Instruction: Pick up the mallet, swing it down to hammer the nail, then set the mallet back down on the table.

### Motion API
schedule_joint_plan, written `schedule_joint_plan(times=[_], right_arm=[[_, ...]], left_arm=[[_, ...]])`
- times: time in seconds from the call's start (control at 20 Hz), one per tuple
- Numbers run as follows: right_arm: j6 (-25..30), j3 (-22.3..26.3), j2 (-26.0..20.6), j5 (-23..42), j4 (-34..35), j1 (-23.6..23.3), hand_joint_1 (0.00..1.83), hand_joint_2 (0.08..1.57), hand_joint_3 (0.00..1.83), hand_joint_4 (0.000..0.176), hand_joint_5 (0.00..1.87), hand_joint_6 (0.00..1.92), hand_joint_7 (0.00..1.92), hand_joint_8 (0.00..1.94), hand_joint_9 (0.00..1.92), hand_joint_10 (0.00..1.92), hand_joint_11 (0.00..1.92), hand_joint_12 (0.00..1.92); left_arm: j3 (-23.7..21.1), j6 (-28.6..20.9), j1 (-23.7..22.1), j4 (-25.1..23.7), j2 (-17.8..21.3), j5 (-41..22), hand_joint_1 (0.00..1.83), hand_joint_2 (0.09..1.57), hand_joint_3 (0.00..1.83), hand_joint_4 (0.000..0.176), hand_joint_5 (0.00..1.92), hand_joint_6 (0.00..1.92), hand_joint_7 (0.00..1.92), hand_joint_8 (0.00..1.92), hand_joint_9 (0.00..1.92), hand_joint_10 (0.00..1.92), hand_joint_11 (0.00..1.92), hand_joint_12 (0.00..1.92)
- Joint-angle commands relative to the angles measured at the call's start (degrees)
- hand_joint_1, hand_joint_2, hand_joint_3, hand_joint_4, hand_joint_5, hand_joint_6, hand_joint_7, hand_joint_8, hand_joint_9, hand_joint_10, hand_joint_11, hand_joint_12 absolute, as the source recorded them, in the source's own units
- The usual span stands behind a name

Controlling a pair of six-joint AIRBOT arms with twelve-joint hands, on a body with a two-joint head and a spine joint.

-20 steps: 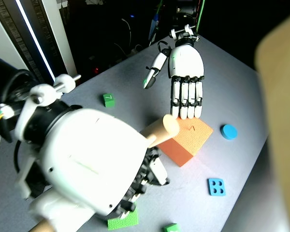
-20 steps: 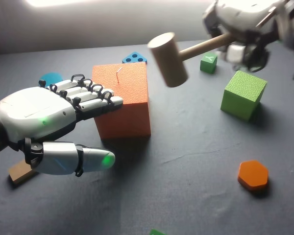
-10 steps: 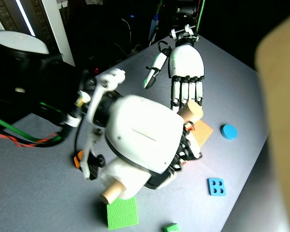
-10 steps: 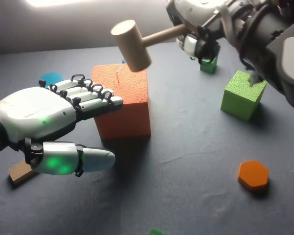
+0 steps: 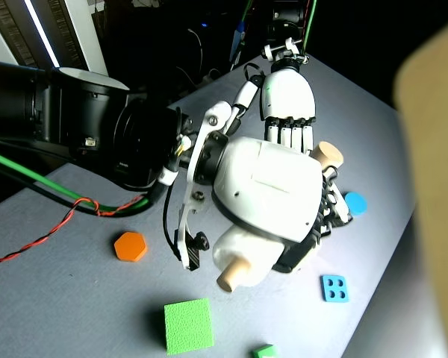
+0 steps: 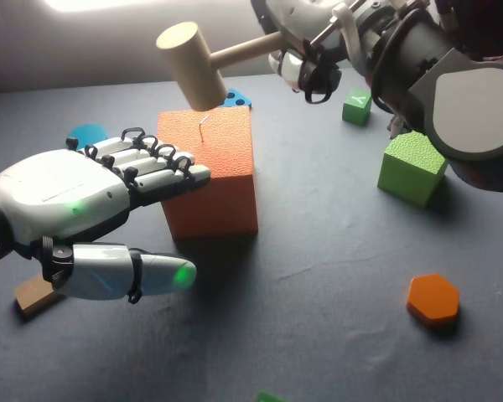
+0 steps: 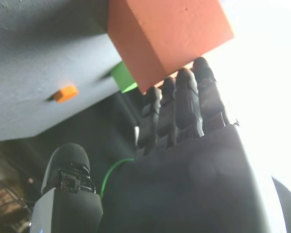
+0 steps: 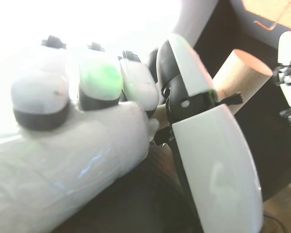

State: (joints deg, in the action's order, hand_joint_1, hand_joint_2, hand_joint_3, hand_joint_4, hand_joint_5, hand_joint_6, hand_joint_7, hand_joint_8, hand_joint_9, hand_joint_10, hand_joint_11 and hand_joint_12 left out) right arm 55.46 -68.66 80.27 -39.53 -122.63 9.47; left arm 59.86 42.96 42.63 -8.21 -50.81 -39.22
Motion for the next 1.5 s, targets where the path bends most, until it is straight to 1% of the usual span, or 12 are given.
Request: schedule_joint_plan(times=[0.0, 0.1, 0.2, 0.5, 0.55, 0.65, 0.7, 0.8, 1.0, 1.25, 1.35, 1.45], right_arm=[[0.39, -0.3, 0.11, -4.28, -4.3, -0.75, 0.79, 1.37, 0.0, 0.0, 1.06, 1.92, 1.48, 1.94, 1.61, 1.92, 1.77, 1.92], [0.61, -0.92, 0.45, -4.28, -4.48, -0.91, 0.87, 1.34, 0.0, 0.0, 1.07, 1.92, 1.49, 1.94, 1.62, 1.92, 1.79, 1.92], [1.23, -1.28, 0.59, -3.64, -4.48, -1.08, 0.89, 1.35, 0.0, 0.0, 0.99, 1.92, 1.51, 1.94, 1.64, 1.92, 1.8, 1.92], [2.25, -2.76, 1.57, -3.08, -4.5, -0.47, 0.92, 1.32, 0.0, 0.0, 1.0, 1.92, 1.49, 1.94, 1.62, 1.92, 1.79, 1.92], [2.33, -2.96, 1.77, -3.06, -4.5, -0.2, 0.94, 1.31, 0.0, 0.0, 1.04, 1.92, 1.49, 1.94, 1.63, 1.92, 1.8, 1.92], [2.35, -3.78, 2.37, -2.89, -4.49, 0.82, 0.93, 1.3, 0.0, 0.0, 1.0, 1.92, 1.49, 1.94, 1.63, 1.92, 1.79, 1.92], [2.41, -4.21, 2.61, -2.86, -4.49, 1.4, 0.92, 1.3, 0.0, 0.0, 1.07, 1.92, 1.5, 1.94, 1.62, 1.92, 1.78, 1.92], [2.52, -4.99, 3.03, -2.3, -4.48, 3.34, 0.93, 1.3, 0.0, 0.0, 1.09, 1.92, 1.5, 1.94, 1.62, 1.92, 1.78, 1.92], [2.52, -4.2, 2.28, -2.21, -6.36, 6.64, 0.96, 1.28, 0.0, 0.0, 1.06, 1.92, 1.49, 1.94, 1.62, 1.92, 1.79, 1.92], [4.52, -2.64, -0.15, -1.97, -6.38, 3.73, 0.93, 1.28, 0.0, 0.0, 1.1, 1.92, 1.49, 1.94, 1.61, 1.92, 1.77, 1.92], [4.61, -0.64, -2.11, -1.86, -6.4, 2.64, 0.94, 1.28, 0.0, 0.0, 1.1, 1.92, 1.49, 1.94, 1.61, 1.92, 1.78, 1.92], [4.58, 2.68, -5.14, -1.5, -6.44, 2.1, 0.89, 1.3, 0.01, 0.0, 1.11, 1.92, 1.49, 1.94, 1.61, 1.92, 1.78, 1.92]], left_arm=[[0.09, -0.19, 0.05, 0.42, -0.2, -3.35, 0.0, 1.17, 0.0, 0.0, 0.12, 0.0, 0.15, 0.0, 0.15, 0.0, 0.0, 0.28], [0.09, -0.19, 0.05, 0.42, -0.2, -3.36, 0.0, 1.16, 0.0, 0.0, 0.13, 0.0, 0.16, 0.0, 0.15, 0.0, 0.0, 0.27], [0.07, -0.18, 0.05, 0.4, -0.2, -3.36, 0.0, 1.16, 0.0, 0.0, 0.13, 0.0, 0.15, 0.0, 0.15, 0.0, 0.0, 0.26], [0.1, -0.18, 0.05, 0.37, -0.2, -3.36, 0.0, 1.16, 0.0, 0.0, 0.14, 0.0, 0.17, 0.0, 0.16, 0.0, 0.0, 0.3], [0.1, -0.18, 0.05, 0.37, -0.2, -3.36, 0.0, 1.17, 0.0, 0.0, 0.14, 0.0, 0.16, 0.0, 0.15, 0.0, 0.0, 0.3], [0.1, -0.18, 0.05, 0.37, -0.2, -3.35, 0.0, 1.17, 0.0, 0.0, 0.13, 0.0, 0.16, 0.0, 0.15, 0.0, 0.0, 0.28], [0.1, -0.18, 0.06, 0.37, -0.2, -3.35, 0.0, 1.17, 0.0, 0.0, 0.12, 0.0, 0.15, 0.0, 0.14, 0.0, 0.0, 0.27], [0.09, -0.15, 0.06, 0.37, -0.2, -3.35, 0.0, 1.17, 0.0, 0.0, 0.13, 0.0, 0.16, 0.0, 0.15, 0.0, 0.0, 0.28], [0.08, -0.15, 0.09, 0.37, -0.21, -3.37, 0.0, 1.16, 0.0, 0.0, 0.12, 0.0, 0.15, 0.0, 0.15, 0.0, 0.0, 0.3], [0.1, -0.15, 0.09, 0.37, -0.21, -3.37, 0.0, 1.17, 0.0, 0.0, 0.15, 0.0, 0.18, 0.0, 0.17, 0.0, 0.0, 0.36], [0.09, -0.15, 0.09, 0.37, -0.21, -3.37, 0.0, 1.16, 0.0, 0.0, 0.14, 0.0, 0.17, 0.0, 0.16, 0.0, 0.0, 0.33], [0.09, -0.14, 0.1, 0.37, -0.21, -3.37, 0.0, 1.16, 0.0, 0.0, 0.11, 0.0, 0.14, 0.0, 0.14, 0.0, 0.0, 0.27]])
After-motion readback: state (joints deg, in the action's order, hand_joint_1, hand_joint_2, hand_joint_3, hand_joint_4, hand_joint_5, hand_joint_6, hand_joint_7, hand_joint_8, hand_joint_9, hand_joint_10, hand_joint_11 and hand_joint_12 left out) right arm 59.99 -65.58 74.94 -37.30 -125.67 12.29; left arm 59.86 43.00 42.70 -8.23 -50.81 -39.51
